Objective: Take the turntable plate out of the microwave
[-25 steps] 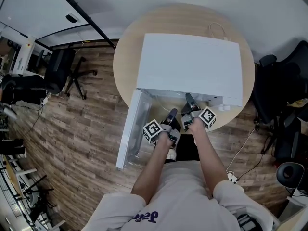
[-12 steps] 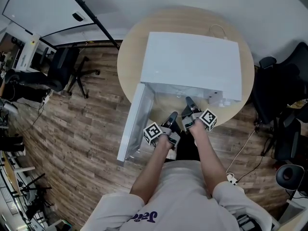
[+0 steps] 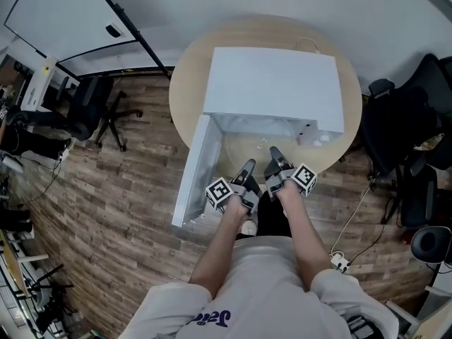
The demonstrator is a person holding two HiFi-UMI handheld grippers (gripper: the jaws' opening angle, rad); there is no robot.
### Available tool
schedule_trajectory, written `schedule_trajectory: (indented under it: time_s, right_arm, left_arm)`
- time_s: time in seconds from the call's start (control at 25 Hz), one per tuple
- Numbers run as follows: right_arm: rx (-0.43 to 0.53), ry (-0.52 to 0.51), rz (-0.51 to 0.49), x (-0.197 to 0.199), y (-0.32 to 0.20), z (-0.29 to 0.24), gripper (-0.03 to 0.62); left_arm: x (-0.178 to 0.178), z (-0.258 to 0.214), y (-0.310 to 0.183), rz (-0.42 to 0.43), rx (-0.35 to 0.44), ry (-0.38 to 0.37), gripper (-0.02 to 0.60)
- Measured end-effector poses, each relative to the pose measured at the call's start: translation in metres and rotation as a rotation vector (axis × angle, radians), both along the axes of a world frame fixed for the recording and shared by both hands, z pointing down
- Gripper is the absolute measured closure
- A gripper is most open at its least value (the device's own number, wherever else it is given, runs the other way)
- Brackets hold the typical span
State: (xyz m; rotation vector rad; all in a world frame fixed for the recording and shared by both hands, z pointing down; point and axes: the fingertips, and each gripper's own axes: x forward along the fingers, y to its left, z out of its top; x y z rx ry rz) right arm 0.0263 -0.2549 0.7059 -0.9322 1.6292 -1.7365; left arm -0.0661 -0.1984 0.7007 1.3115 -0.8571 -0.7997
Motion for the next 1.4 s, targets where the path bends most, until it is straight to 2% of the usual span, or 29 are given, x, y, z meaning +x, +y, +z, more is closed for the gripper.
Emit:
schedule_trajectory:
  time_s: [0.08,0.24,0.48,0.56,0.68,0.96,1.08,1.2,1.4]
  right_arm:
    - [0.013,-0.007,-0.005,-0.001,0.011,-0.007,0.562]
    - [0.018,0.0,-0.012,0.0,0.035,-0.018,0.562]
    - [0.032,-0.023,0.008,0.013,0.065,-0.032,0.562]
    - [0.031,-0.034,0.02,0.017,0.074,-0.037,0.562]
    - [0.017,-0.023,0.022,0.017,0.086,-0.047,0.562]
    - [0.067,-0.002,0.011,0.016,0.099,-0.093,0.562]
    - [0.077,-0.008,0.014,0.017,0.103,-0.113,0.562]
    - [0.055,-0.029,0.025,0.019,0.11,-0.13,0.562]
    - [0.079,0.004,0.01,0.017,0.117,-0.166,0.562]
  left_arm:
    - [-0.002,-0.006,-0.002,0.003,0.022,0.018,0.391]
    - [-0.01,-0.014,-0.003,-0.004,0.065,0.047,0.387]
    - [-0.006,-0.028,0.006,0.001,0.098,0.032,0.388]
    - [0.0,-0.033,0.014,0.026,0.099,0.017,0.427]
    - [0.003,-0.036,0.027,0.046,0.061,-0.009,0.534]
    - [0.002,-0.078,0.04,0.035,0.091,0.025,0.541]
    - [0.002,-0.103,0.044,0.039,0.11,-0.016,0.541]
    - [0.005,-0.123,0.049,0.06,0.079,-0.062,0.541]
    - [0.004,-0.158,0.057,0.061,0.08,-0.067,0.541]
